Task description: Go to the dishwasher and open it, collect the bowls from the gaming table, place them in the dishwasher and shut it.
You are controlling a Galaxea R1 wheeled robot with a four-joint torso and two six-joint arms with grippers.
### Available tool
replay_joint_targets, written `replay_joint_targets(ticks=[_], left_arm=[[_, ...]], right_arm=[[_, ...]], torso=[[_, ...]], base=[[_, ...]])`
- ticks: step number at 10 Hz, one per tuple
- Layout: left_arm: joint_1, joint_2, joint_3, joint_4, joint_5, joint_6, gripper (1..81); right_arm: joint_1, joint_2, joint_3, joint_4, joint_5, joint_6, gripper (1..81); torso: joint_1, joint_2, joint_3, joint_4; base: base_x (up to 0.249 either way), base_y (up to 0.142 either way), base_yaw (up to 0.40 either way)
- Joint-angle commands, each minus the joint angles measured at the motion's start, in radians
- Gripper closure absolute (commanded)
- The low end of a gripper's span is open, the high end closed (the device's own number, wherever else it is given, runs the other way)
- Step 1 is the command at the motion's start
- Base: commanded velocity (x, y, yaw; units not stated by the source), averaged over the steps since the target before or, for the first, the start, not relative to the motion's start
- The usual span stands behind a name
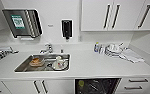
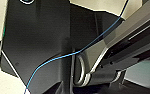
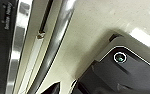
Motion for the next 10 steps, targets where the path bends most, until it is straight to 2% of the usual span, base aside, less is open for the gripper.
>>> replay_joint_targets(ticks=[1, 4, 5, 7, 9, 10], left_arm=[[-0.005, -0.001, -0.001, 0.013, 0.037, 0.002, 1.0], [-0.002, -0.003, 0.002, 0.013, 0.036, 0.002, 1.0], [-0.002, -0.004, -0.001, 0.013, 0.036, 0.0, 1.0], [-0.002, -0.008, -0.001, 0.013, 0.036, -0.003, 1.0], [-0.002, -0.011, -0.001, 0.013, 0.036, -0.005, 1.0], [-0.002, -0.009, -0.001, 0.015, 0.037, -0.003, 1.0]], right_arm=[[0.085, -0.038, -0.011, 0.079, -0.064, 0.009, 1.0], [0.147, -0.022, 0.011, 0.164, -0.076, 0.008, 1.0], [0.176, -0.02, 0.034, 0.199, -0.074, 0.009, 1.0], [0.237, -0.017, 0.069, 0.245, -0.074, 0.009, 1.0], [0.289, -0.012, 0.107, 0.261, -0.074, 0.008, 1.0], [0.332, -0.036, 0.168, 0.262, -0.065, 0.008, 1.0]], torso=[[0.061, -0.095, 0.0, 0.0], [0.128, -0.203, 0.0, 0.0], [0.087, -0.14, 0.001, 0.0], [0.116, -0.191, 0.001, 0.0], [0.123, -0.204, 0.001, 0.0], [0.123, -0.203, 0.001, 0.0]], base=[[0.0, 0.0, 0.0], [0.0, 0.0, 0.0], [0.0, 0.0, 0.0], [0.0, 0.0, 0.0], [0.0, 0.0, 0.0], [0.0, 0.0, 0.0]])
